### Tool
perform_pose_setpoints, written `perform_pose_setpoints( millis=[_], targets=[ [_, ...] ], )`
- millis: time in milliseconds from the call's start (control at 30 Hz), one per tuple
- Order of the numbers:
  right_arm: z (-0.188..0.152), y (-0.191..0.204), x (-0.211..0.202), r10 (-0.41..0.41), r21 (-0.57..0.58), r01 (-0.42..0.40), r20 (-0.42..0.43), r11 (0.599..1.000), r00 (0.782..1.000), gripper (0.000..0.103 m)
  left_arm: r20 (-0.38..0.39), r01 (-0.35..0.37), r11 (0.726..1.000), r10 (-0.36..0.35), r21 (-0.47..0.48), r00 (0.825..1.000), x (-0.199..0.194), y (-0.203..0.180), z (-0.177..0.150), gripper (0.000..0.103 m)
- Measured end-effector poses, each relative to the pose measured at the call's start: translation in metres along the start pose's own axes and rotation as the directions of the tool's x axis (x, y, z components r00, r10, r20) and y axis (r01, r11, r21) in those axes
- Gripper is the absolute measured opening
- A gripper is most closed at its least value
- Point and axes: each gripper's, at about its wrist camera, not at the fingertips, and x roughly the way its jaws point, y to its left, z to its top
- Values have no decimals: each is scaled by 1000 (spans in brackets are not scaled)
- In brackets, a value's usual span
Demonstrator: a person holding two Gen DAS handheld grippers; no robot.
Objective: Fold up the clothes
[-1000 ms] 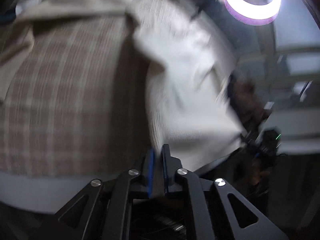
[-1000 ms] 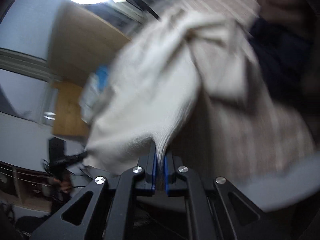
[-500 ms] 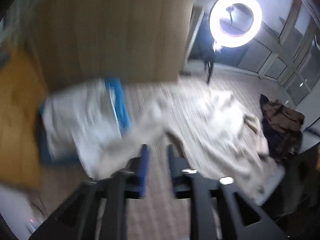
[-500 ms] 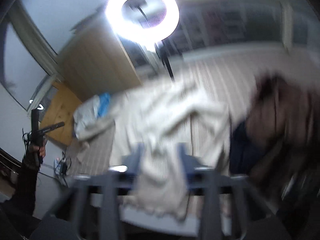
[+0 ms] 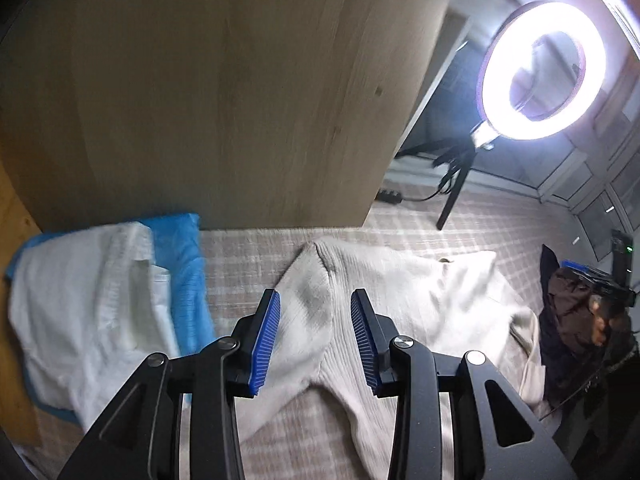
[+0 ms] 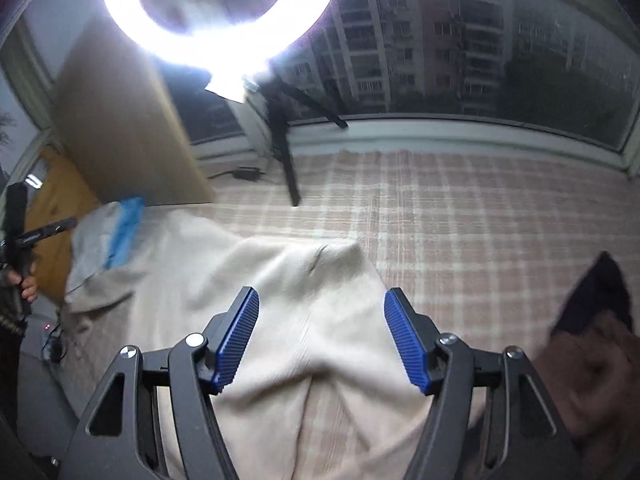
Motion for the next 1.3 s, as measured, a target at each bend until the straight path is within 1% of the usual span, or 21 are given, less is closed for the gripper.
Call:
perform_pose_setpoints(
  millis=[167, 333, 367, 433, 533, 600, 667, 733, 767, 800, 833, 900, 933, 1000, 1033, 1100, 1167, 1200, 1233, 1267, 1300],
  targets=[
    [24, -24, 83, 44, 78, -38, -79, 996, 996, 65, -101, 3, 1000, -1, 19, 995, 67, -2, 11, 36],
    [38, -33, 140, 94, 90, -79, -169, 993, 981, 65, -161, 6, 997, 6, 71, 987, 125, -10, 25, 36],
    [40, -34, 149, 121, 98, -104, -180, 990, 976, 65, -168, 1, 996, 14, 85, 986, 135, -12, 28, 36],
    [41, -36, 160, 144, 113, -124, -196, 986, 970, 65, -168, -21, 994, 39, 108, 985, 149, -13, 32, 36],
    [39, -34, 169, 181, 115, -160, -212, 980, 960, 66, -177, -1, 994, 19, 105, 984, 162, -11, 34, 42],
    [37, -30, 169, 179, 87, -164, -216, 983, 960, 66, -185, 10, 994, 11, 113, 983, 168, -13, 33, 42],
    [35, -26, 169, 175, 66, -164, -231, 984, 957, 66, -181, -3, 988, 32, 157, 983, 170, -19, 30, 39],
    [33, -21, 169, 180, 48, -174, -249, 984, 951, 64, -174, -17, 979, 53, 201, 983, 171, -26, 26, 22],
    [31, -17, 168, 183, 33, -181, -257, 983, 949, 63, -167, -26, 974, 64, 224, 984, 170, -29, 23, 17],
    [28, -13, 165, 179, 12, -182, -261, 983, 949, 54, -157, -31, 971, 70, 237, 985, 168, -32, 21, 11],
    [25, -10, 163, 167, -14, -176, -266, 984, 950, 36, -145, -33, 970, 70, 240, 987, 164, -34, 18, 9],
    [19, -5, 158, 170, -33, -185, -269, 982, 948, 21, -113, -31, 969, 60, 244, 992, 153, -36, 12, 8],
    [17, -3, 154, 174, -42, -192, -262, 981, 949, 17, -96, -27, 970, 52, 241, 994, 145, -37, 9, 8],
    [15, 4, 138, 153, -95, -179, -233, 979, 960, 16, -54, -15, 976, 27, 218, 998, 125, -36, 3, 8],
    [17, 6, 126, 151, -118, -177, -203, 977, 968, 15, -24, -6, 981, 11, 193, 1000, 111, -33, 2, 8],
    [26, 9, 96, 156, -138, -170, -107, 976, 982, 14, 62, 14, 991, -23, 136, 998, 77, -28, 0, 8],
    [39, 7, 69, 153, -143, -148, 25, 979, 988, 13, 177, -3, 997, -11, 76, 984, 46, -22, -3, 8],
    [45, 5, 60, 142, -142, -128, 89, 981, 986, 13, 196, -11, 998, -2, 62, 981, 42, -21, -5, 8],
    [50, 4, 63, 138, -137, -123, 99, 983, 986, 15, 182, -15, 998, 3, 64, 983, 48, -21, -8, 8],
    [53, 2, 76, 139, -129, -129, 71, 983, 988, 18, 167, -18, 998, 7, 66, 986, 53, -21, -11, 8],
    [54, 1, 93, 106, -119, -104, 14, 987, 994, 29, 128, -30, 997, 21, 72, 992, 64, -20, -13, 8]
  ],
)
